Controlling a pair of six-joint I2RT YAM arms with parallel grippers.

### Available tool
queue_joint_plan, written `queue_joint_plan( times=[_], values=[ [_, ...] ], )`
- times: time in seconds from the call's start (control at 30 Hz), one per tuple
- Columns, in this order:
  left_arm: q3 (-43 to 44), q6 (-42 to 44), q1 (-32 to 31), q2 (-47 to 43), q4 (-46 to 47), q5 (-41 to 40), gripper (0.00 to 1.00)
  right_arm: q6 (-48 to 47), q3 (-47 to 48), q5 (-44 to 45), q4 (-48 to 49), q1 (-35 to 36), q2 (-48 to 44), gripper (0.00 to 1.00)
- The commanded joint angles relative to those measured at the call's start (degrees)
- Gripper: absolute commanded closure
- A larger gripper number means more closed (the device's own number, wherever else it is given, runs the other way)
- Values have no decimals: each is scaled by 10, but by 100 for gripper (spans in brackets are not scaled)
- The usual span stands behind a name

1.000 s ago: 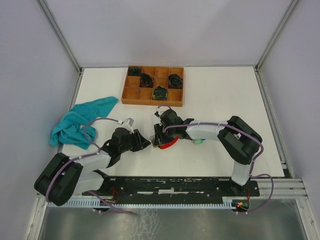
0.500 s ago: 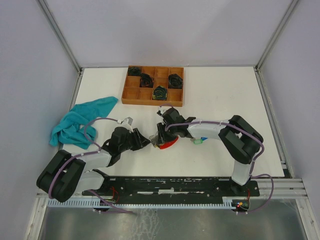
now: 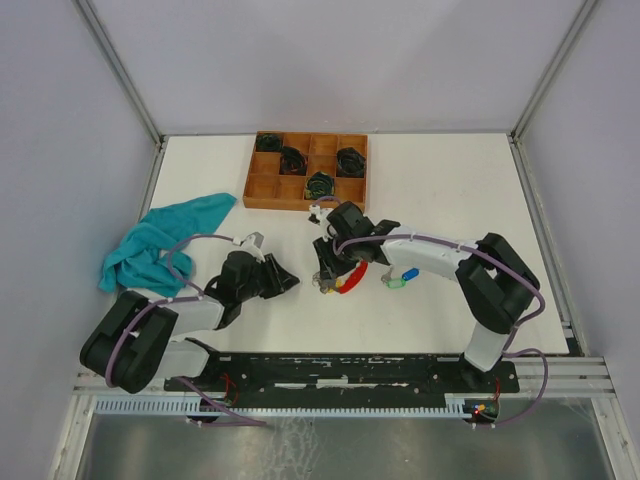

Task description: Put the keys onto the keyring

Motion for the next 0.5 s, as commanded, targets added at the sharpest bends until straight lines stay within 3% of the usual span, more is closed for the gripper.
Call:
queue_joint_plan(
  times=[0.0, 0.23, 0.47],
  values=[
    [25, 17, 3, 27, 55, 37, 62, -67, 65, -16, -9, 14, 16, 61],
    [24, 22, 3, 79, 113, 102, 62, -100, 104, -8, -34, 21, 58, 61],
    [42, 66, 1, 142, 155, 144, 63, -100, 74, 14, -29, 18, 34, 61]
  ],
)
